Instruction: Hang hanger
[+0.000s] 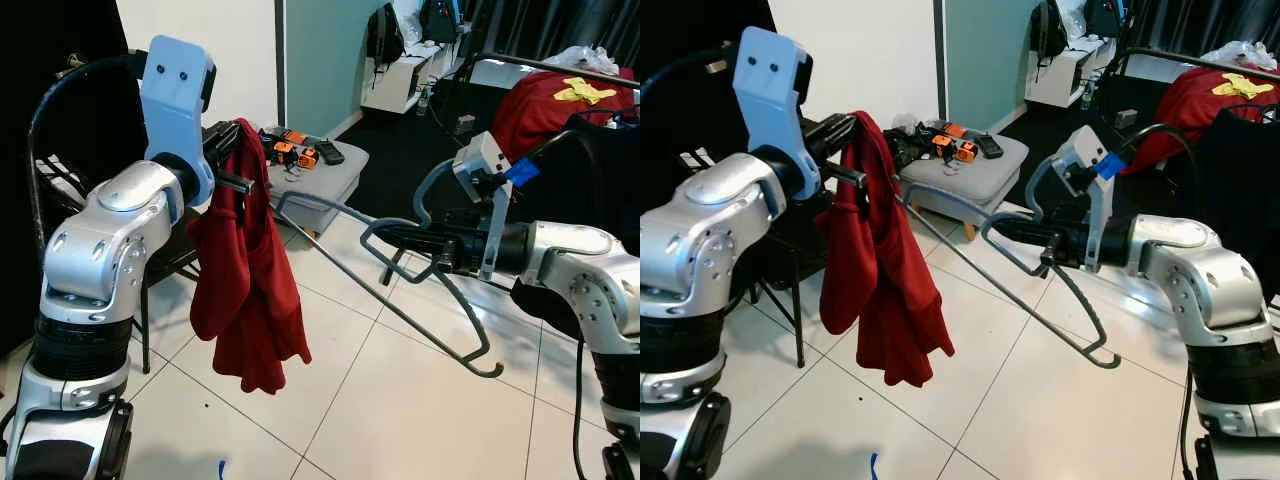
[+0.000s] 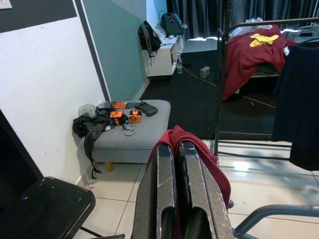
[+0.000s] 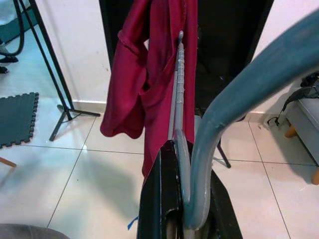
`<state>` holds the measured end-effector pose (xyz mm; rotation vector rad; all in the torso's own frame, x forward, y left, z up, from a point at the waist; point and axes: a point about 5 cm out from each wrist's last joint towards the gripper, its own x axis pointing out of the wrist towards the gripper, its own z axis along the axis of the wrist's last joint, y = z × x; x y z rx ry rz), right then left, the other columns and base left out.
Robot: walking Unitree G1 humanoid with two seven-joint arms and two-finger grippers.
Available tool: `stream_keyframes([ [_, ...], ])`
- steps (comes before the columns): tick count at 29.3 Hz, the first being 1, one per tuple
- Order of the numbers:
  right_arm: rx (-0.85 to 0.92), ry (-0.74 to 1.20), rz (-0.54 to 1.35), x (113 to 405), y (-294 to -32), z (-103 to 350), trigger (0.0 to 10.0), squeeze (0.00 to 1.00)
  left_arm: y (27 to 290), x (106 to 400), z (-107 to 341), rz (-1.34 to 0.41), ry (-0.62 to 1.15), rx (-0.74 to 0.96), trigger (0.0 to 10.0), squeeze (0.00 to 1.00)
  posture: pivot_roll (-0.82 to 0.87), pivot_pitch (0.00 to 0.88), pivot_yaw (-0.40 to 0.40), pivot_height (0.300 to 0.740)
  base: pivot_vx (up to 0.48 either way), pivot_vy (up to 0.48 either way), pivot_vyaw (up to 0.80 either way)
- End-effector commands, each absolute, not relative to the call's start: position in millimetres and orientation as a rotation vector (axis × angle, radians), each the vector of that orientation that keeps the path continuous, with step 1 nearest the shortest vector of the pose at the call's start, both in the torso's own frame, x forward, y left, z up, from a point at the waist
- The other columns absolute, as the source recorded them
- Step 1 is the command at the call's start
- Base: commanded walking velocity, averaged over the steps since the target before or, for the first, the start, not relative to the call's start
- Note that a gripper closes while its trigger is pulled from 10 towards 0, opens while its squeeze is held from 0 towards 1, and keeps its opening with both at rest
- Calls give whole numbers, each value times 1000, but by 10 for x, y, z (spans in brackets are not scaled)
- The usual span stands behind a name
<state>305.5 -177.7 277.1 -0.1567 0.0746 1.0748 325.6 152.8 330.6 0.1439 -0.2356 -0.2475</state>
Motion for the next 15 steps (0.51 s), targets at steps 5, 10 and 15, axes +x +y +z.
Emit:
stream_keyframes([
  [5, -140, -13, 1069, 3048, -1857, 2943, 10000, 0, 1538, 3246, 3351, -238, -252, 148, 10000, 0, -91, 0, 6, 740, 0, 0, 0],
  [10, -132, -31, 1077, 3000, -1950, 2994, 10000, 0, 1553, 3253, 3356, -227, -251, 147, 10000, 0, -99, 0, 9, 740, 0, 0, 0],
  [15, -143, -7, 1098, 2969, -1934, 2956, 10000, 0, 1545, 3259, 3357, -227, -252, 143, 10000, 0, -101, 0, 10, 740, 0, 0, 0],
])
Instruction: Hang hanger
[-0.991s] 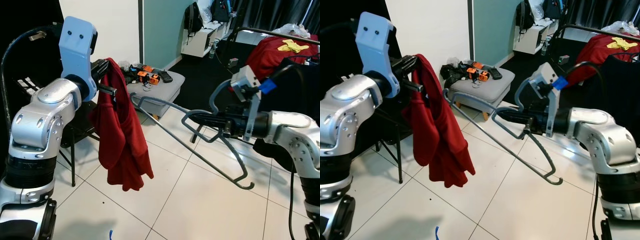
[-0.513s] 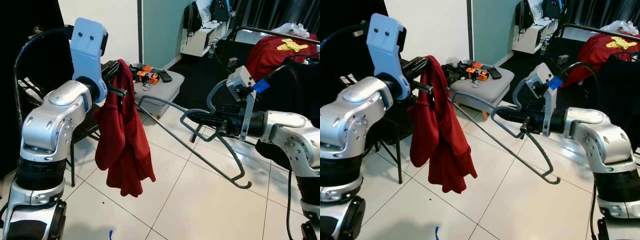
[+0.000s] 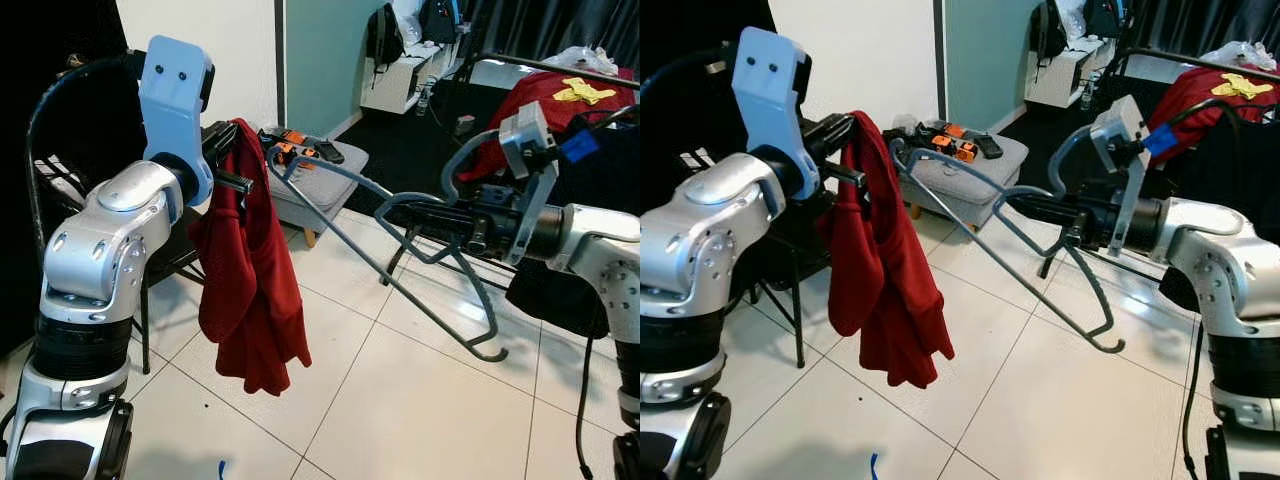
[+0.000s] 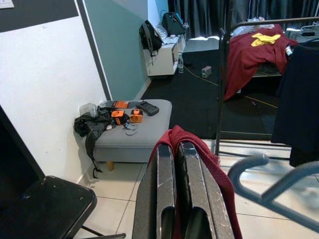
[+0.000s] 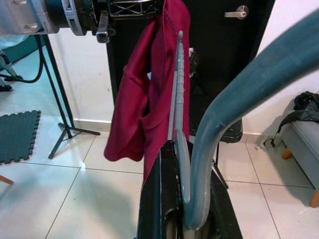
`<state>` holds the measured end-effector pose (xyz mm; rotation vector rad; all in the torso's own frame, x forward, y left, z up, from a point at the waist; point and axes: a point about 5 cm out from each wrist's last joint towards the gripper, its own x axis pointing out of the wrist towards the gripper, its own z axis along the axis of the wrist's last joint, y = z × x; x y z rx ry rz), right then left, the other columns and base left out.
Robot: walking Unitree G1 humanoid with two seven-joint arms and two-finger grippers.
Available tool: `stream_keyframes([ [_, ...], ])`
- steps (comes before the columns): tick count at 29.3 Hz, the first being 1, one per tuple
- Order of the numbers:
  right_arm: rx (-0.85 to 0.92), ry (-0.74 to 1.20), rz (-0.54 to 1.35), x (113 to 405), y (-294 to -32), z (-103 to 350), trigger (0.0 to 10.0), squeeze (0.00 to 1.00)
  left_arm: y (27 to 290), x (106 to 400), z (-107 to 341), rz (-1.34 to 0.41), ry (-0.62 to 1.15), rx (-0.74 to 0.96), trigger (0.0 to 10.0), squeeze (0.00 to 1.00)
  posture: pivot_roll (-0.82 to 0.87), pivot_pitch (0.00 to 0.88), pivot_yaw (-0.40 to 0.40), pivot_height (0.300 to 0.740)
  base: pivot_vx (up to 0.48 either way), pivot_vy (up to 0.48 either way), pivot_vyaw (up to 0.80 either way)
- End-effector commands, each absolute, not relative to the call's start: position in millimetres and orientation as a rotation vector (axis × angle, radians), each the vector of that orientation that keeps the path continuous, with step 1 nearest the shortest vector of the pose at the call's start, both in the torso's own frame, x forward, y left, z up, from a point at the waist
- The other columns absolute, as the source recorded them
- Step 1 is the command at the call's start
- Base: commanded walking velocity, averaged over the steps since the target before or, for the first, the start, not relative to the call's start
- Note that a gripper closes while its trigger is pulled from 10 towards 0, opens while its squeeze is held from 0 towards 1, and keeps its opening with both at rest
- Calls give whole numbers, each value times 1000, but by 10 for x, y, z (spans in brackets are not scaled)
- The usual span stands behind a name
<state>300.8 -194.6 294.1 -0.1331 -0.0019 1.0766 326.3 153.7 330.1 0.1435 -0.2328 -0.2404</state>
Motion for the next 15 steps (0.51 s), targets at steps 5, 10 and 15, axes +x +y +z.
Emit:
stream_keyframes([
  [5, -140, 4, 1120, 2949, -1899, 2937, 10000, 0, 1537, 3259, 3358, -228, -253, 143, 10000, 0, -99, 0, 9, 740, 0, 0, 0],
  [10, -136, 13, 1148, 2937, -1857, 2917, 10000, 0, 1538, 3253, 3361, -227, -254, 141, 10000, 0, -97, 0, 4, 740, 0, 0, 0],
  [15, -136, 22, 1153, 2942, -1844, 2896, 10000, 0, 1542, 3251, 3363, -225, -255, 140, 10000, 0, -96, 0, 6, 740, 0, 0, 0],
])
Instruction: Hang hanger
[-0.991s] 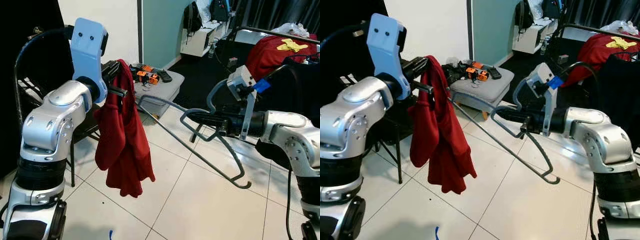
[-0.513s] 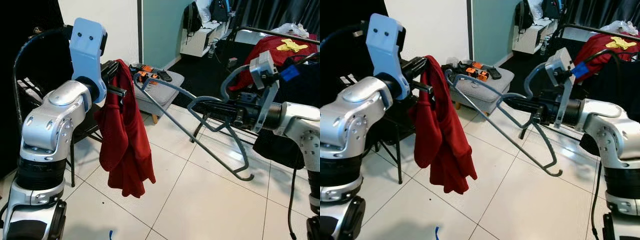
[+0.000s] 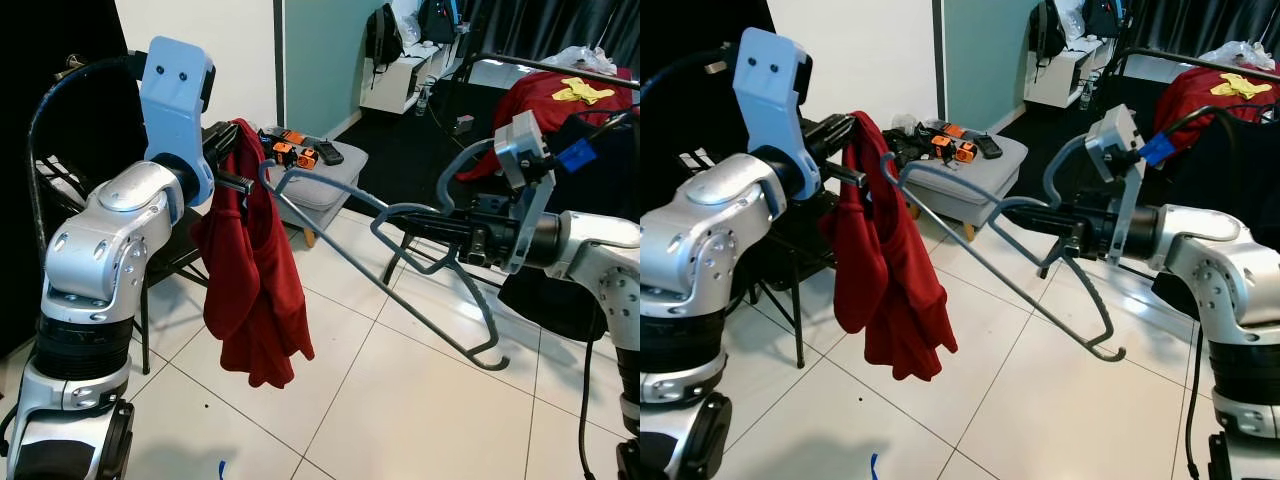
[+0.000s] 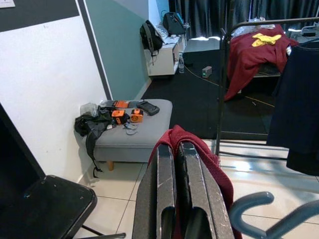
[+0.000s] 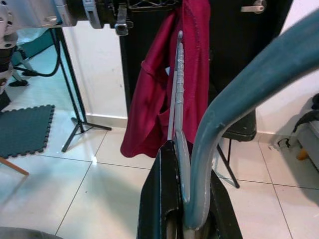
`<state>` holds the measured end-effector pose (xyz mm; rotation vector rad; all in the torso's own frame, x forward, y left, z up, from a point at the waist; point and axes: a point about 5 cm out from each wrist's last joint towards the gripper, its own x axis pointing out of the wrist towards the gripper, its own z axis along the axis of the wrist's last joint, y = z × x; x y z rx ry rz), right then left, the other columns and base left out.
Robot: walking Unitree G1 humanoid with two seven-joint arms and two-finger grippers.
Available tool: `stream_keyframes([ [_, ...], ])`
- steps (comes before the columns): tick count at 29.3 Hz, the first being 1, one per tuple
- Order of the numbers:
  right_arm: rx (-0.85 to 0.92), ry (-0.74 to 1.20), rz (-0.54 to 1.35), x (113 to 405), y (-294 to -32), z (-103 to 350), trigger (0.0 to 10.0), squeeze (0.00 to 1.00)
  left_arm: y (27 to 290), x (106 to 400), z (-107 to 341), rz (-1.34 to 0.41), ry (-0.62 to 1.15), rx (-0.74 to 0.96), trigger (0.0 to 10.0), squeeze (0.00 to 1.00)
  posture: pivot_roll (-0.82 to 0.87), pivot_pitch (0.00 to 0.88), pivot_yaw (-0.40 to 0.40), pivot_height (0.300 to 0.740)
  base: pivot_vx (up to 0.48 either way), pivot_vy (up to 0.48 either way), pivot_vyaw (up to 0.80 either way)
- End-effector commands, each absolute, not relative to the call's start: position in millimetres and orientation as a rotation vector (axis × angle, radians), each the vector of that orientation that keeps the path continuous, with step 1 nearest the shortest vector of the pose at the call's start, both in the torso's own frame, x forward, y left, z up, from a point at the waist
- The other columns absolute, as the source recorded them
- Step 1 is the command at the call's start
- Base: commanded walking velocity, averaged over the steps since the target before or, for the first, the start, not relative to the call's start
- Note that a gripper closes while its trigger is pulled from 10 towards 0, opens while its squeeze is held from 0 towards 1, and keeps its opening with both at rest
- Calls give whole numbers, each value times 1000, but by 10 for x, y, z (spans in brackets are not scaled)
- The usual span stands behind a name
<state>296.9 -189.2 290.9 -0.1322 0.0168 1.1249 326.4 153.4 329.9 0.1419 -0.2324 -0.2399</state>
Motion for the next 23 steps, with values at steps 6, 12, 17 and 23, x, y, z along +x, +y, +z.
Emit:
stream_keyframes([
  [6, -153, 67, 1094, 3019, -1841, 2828, 10000, 0, 1530, 3242, 3377, -232, -260, 136, 10000, 0, -97, 0, 4, 740, 0, 0, 0],
  [12, -196, 140, 1009, 3139, -1803, 2695, 10000, 0, 1468, 3222, 3405, -259, -271, 108, 10000, 0, -89, 0, 0, 740, 0, 0, 0],
  [17, -211, 163, 995, 3171, -1774, 2639, 10000, 0, 1418, 3205, 3424, -282, -278, 81, 10000, 0, -87, 0, -1, 740, 0, 0, 0],
  [23, -203, 154, 1002, 3200, -1719, 2643, 10000, 0, 1276, 3178, 3425, -354, -280, -9, 10000, 0, -86, 0, -3, 740, 0, 0, 0],
])
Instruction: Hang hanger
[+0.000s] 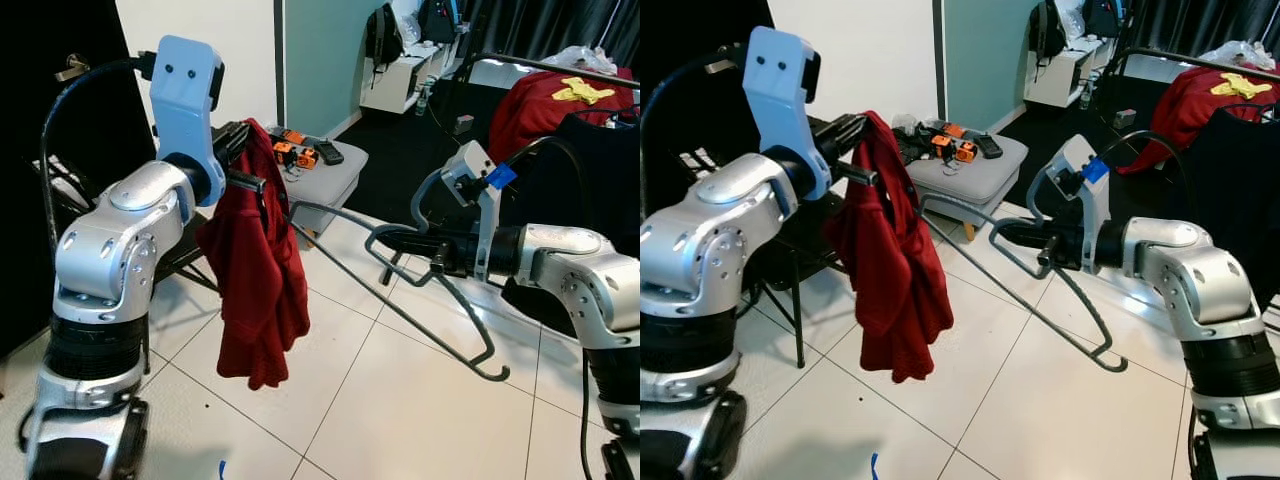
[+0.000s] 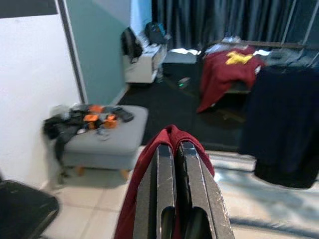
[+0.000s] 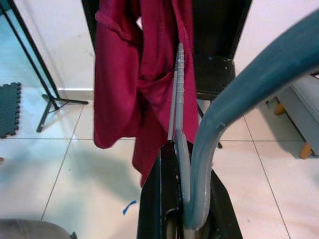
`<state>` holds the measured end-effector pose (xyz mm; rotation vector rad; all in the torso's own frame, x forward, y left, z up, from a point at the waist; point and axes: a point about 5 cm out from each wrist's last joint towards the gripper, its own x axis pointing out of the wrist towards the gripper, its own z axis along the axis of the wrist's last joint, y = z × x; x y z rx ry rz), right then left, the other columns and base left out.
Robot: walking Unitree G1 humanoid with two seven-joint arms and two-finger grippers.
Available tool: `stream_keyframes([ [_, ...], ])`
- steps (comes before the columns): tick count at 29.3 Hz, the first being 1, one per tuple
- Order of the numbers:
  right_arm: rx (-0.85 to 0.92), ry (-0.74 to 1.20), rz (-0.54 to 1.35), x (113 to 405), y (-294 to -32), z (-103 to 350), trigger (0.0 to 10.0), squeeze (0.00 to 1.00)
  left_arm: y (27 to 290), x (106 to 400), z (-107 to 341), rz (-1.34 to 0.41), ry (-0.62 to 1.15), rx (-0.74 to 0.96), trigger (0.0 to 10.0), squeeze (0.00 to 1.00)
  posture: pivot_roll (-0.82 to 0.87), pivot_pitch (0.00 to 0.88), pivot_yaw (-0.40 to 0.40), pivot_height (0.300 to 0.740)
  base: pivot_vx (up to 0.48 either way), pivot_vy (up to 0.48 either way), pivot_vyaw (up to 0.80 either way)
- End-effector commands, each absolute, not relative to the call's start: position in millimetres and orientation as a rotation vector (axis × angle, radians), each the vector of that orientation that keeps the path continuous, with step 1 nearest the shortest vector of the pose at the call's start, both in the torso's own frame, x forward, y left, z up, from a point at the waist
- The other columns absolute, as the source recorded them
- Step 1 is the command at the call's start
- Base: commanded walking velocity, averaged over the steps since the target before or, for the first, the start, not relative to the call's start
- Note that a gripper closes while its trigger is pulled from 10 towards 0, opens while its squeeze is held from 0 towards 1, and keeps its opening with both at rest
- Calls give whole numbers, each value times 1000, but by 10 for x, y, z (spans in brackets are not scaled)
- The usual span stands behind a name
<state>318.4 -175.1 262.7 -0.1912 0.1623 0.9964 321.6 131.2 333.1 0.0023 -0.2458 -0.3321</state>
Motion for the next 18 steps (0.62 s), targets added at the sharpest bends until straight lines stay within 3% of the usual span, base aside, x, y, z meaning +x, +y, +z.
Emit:
stream_keyframes([
  [1, -198, 146, 1006, 3204, -1704, 2652, 10000, 0, 1241, 3185, 3383, -367, -267, -14, 10000, 0, -89, 0, -4, 740, 0, 0, 0],
  [16, -178, 101, 995, 3255, -1636, 2705, 10000, 0, 1108, 3176, 3191, -426, -193, -27, 10000, 0, -91, 0, -4, 740, 0, 0, 0],
  [18, -167, 93, 935, 3339, -1632, 2719, 10000, 0, 1025, 3075, 3228, -521, -219, -69, 10000, 0, -86, 0, -11, 740, 0, 0, 0],
])
